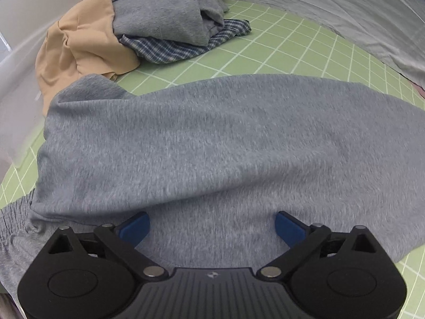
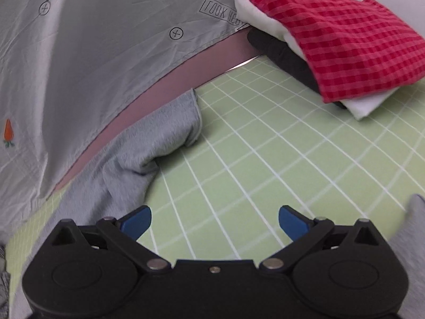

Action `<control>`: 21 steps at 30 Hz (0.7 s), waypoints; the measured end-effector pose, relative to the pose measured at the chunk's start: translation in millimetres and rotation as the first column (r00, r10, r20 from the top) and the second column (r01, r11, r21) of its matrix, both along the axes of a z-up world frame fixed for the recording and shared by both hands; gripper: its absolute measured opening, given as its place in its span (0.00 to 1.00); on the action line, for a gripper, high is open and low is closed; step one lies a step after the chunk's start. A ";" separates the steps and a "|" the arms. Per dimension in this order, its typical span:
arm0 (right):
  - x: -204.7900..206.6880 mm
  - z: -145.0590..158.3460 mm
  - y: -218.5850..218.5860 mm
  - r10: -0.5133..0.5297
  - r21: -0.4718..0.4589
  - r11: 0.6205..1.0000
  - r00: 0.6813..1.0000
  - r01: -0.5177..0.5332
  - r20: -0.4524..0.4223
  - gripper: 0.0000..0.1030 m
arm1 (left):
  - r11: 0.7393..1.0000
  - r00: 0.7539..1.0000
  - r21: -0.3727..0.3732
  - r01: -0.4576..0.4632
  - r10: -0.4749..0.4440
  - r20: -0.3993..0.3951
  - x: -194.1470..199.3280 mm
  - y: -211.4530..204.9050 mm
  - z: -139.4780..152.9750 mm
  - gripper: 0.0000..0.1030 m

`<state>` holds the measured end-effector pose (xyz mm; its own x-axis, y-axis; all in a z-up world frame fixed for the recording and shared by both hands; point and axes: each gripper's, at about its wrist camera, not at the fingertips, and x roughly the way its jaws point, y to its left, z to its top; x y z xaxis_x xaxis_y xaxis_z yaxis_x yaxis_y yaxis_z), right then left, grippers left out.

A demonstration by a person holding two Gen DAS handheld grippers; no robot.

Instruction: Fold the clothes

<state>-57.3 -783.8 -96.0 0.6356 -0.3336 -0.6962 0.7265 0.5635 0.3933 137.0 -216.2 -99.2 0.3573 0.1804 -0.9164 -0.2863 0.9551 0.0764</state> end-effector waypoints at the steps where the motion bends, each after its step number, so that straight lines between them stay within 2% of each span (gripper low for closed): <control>1: 15.2 -1.5 -5.9 -0.003 0.022 1.000 1.000 0.003 0.017 1.00 | 1.000 1.000 -0.003 -0.009 0.009 0.001 0.4 0.9 -1.0 1.00; 6: 71.1 -10.5 -29.1 -0.061 0.095 0.994 0.997 0.056 0.048 0.97 | 0.999 1.000 -0.042 -0.022 0.023 0.019 -0.4 6.9 -2.7 1.00; 7: 78.8 -13.5 -32.6 -0.066 0.106 0.993 0.997 0.060 0.051 0.94 | 0.998 0.999 -0.050 -0.027 0.028 0.022 -0.8 8.1 -3.0 1.00; 10: 95.9 -17.4 -39.6 -0.083 0.104 0.992 0.995 0.077 0.061 0.74 | 0.998 0.999 -0.050 -0.025 0.026 0.018 0.5 8.9 -2.9 1.00; 12: 98.9 -18.3 -44.3 -0.087 0.126 0.989 0.993 0.076 0.082 0.25 | 0.998 1.000 -0.051 -0.024 0.025 0.018 0.6 9.0 -3.0 1.00; 14: 92.9 -14.5 -47.9 -0.091 0.133 0.988 0.990 0.076 0.110 0.04 | 0.998 1.000 -0.051 -0.022 0.022 0.017 0.9 9.2 -3.1 1.00; 18: 62.8 25.0 -51.6 -0.117 0.024 0.993 0.982 0.114 0.147 0.04 | 0.999 1.000 -0.051 -0.017 0.018 0.022 0.9 9.4 -2.5 1.00; 21: 53.9 65.1 -52.4 -0.073 -0.109 0.990 0.986 0.090 0.150 0.04 | 0.999 0.999 -0.048 -0.015 0.016 0.030 -0.3 9.2 -2.2 1.00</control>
<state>-3.4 -836.2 -30.9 0.6943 -0.4612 -0.5525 0.7120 0.5521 0.4339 136.8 -207.0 -101.4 0.3831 0.1422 -0.9127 -0.3025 0.9529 0.0215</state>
